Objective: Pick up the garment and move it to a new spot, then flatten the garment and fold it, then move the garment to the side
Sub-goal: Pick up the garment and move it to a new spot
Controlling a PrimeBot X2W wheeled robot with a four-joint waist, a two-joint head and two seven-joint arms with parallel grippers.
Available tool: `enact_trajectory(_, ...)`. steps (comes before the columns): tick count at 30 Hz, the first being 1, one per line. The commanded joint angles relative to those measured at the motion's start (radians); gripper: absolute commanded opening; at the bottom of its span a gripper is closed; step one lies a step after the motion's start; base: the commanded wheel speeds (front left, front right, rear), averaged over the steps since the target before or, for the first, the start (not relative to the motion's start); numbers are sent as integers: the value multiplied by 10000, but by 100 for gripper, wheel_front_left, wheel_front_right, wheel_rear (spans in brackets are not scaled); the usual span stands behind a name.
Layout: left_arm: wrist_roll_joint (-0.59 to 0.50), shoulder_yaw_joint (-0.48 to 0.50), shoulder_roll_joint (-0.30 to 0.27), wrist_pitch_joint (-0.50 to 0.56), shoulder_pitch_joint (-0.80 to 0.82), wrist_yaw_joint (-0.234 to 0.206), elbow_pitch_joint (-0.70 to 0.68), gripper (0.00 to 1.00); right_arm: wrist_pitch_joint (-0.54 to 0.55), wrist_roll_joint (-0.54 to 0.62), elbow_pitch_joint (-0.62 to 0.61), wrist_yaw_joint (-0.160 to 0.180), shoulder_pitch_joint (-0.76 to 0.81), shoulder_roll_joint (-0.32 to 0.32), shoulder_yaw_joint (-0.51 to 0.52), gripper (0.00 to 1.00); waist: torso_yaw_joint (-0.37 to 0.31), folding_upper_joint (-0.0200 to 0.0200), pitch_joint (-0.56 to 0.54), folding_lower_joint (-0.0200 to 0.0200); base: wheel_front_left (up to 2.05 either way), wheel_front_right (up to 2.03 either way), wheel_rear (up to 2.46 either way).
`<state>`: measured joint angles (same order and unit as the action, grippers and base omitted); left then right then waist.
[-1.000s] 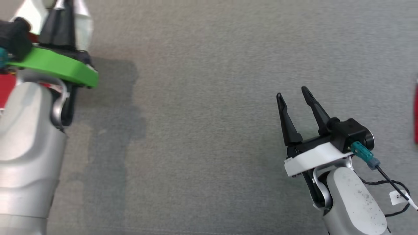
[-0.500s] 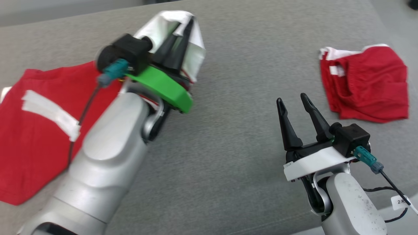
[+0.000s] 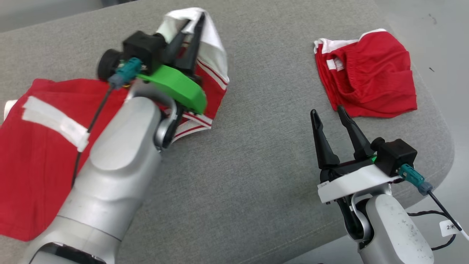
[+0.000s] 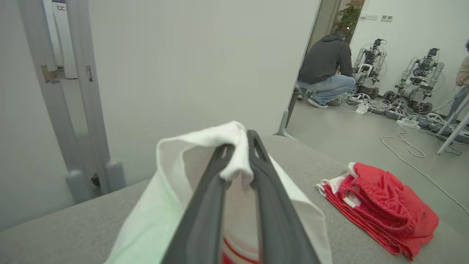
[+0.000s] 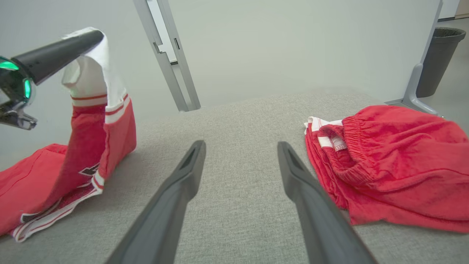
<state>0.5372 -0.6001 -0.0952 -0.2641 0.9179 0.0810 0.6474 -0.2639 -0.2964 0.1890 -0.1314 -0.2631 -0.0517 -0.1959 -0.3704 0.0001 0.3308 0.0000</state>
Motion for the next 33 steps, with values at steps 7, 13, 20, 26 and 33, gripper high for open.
enact_trajectory(7, -833, 1319, -122, 2, -638, -233, 337, 100, -5, 128, 103, 15, -129, -2, 22, 100, 975, -1, -144, 0, 0, 0, 0)
enact_trajectory(13, -1280, 2746, -432, 2, -2276, -406, -163, 100, -5, 368, 232, 15, 35, -5, 76, 100, 1648, -1, -621, 0, 0, 0, 0)
enact_trajectory(20, -2126, 4404, -519, 1, -4700, -403, -1315, 100, -5, 598, 438, 15, 260, -5, 196, 100, 2399, -1, -1140, 0, 0, 0, 0)
enact_trajectory(26, -2817, 5620, -148, 2, -6662, -168, -2442, 100, -5, 786, 750, 16, 621, -10, 307, 100, 3062, -1, -1779, 0, 0, 0, 0)
enact_trajectory(33, -3437, 6360, 327, 2, -8765, 15, -3833, 100, -5, 731, 1025, 16, 1171, -3, 375, 100, 3549, -1, -2483, 0, 0, 0, 0)
